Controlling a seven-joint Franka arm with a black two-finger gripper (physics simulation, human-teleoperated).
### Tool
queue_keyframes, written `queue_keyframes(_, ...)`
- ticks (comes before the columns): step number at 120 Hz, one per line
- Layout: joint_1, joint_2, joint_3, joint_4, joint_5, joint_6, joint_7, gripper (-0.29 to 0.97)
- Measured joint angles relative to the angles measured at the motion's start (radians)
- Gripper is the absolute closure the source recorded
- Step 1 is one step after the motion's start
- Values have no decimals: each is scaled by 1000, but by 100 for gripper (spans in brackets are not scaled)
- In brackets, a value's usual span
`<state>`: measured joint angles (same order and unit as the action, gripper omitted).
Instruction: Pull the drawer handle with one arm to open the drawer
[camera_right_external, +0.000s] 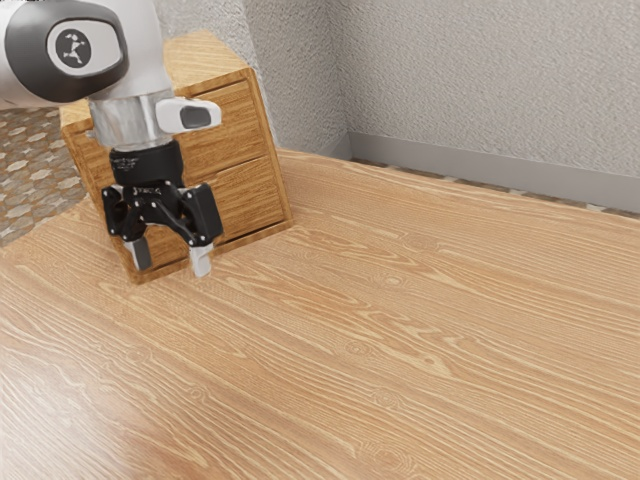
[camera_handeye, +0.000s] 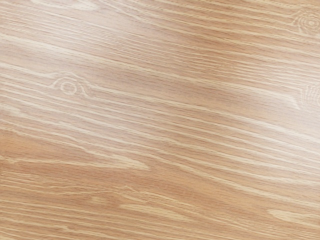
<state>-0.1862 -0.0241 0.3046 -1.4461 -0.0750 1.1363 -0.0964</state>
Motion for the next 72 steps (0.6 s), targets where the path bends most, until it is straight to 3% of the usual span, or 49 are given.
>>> queue_keyframes(18,98,-2,1,-2,-5,158,-30,0)
queue_keyframes(29,132,-44,-12,186,5,189,-38,0)
queue_keyframes(45,81,-44,-74,265,6,256,3,0)
queue_keyframes(72,2,-17,-83,225,6,362,195,0)
